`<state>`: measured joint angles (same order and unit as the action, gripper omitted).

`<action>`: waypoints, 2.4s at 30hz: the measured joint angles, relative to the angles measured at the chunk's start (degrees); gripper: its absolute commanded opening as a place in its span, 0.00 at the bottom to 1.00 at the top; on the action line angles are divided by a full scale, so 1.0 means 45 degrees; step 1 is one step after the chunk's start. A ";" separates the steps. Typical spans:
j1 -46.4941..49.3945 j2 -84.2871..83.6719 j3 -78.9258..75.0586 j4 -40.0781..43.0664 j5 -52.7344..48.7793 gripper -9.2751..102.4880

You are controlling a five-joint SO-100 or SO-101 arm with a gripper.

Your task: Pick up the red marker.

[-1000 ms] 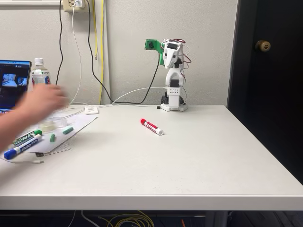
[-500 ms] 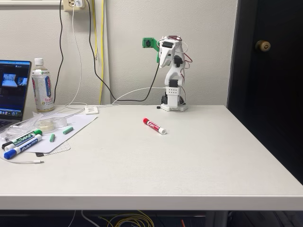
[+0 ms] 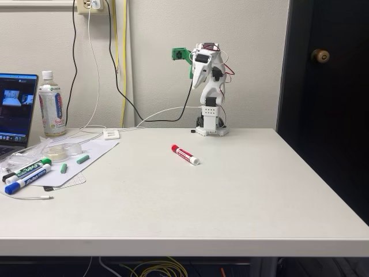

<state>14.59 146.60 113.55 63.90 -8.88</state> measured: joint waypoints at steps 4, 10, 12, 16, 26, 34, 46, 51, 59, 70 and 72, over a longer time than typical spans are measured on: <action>0.0098 -0.0586 0.0000 0.0645 -0.0020 0.08; 0.0293 -0.1641 0.0000 0.1484 0.0605 0.09; 0.0313 -0.1895 0.0000 0.1680 0.0977 0.09; 0.0566 -0.2012 0.0000 0.1738 0.2051 0.09; 0.0605 -0.3555 -0.0645 0.1895 0.4648 0.09; 0.0215 -0.5234 -0.1699 0.3184 0.5762 0.09; -0.0293 -0.6992 -0.2617 0.5312 0.7129 0.19; -0.0293 -0.7383 -0.2617 0.5859 0.7148 0.28; 0.0352 -0.7520 -0.2305 0.6113 0.7617 0.31; 0.1016 -0.7598 -0.0684 0.5430 0.7578 0.34; 0.1270 -0.7598 -0.0645 0.5332 0.7520 0.35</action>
<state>20.30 112.41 110.65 87.89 24.96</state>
